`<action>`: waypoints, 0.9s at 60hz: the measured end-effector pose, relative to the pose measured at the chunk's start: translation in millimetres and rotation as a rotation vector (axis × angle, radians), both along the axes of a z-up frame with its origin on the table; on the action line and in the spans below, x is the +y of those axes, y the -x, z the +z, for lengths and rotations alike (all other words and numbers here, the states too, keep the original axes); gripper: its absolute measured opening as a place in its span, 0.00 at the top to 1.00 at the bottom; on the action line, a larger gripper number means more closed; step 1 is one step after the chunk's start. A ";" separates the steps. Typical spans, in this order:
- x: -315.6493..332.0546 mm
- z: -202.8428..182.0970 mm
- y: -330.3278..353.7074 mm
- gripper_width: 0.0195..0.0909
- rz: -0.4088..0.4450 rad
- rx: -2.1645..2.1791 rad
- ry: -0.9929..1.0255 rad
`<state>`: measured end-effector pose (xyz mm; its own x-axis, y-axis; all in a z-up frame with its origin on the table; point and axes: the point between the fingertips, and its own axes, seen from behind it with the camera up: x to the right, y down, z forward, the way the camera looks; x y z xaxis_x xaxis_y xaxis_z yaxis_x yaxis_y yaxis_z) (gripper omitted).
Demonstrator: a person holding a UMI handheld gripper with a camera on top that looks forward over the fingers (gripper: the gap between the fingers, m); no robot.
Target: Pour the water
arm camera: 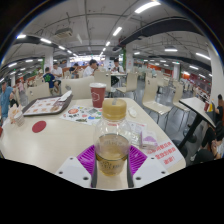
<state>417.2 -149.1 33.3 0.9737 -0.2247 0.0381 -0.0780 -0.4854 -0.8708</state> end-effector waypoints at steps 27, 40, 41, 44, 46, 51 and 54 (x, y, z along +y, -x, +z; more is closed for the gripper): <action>44.8 99.7 29.9 0.71 -0.096 -0.383 0.034; 120.0 196.8 133.5 0.71 -0.047 -0.918 0.058; 126.4 201.0 143.4 0.71 -0.037 -0.955 0.060; 147.4 210.1 180.1 0.71 -0.003 -1.061 0.060; 160.2 214.2 203.0 0.71 0.019 -1.140 0.066; 188.8 219.4 263.9 0.71 0.093 -1.345 0.074; 206.1 213.1 299.5 0.71 0.150 -1.456 0.080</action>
<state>117.7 57.0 246.4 0.0788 -0.0773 0.9939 0.8820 -0.4593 -0.1057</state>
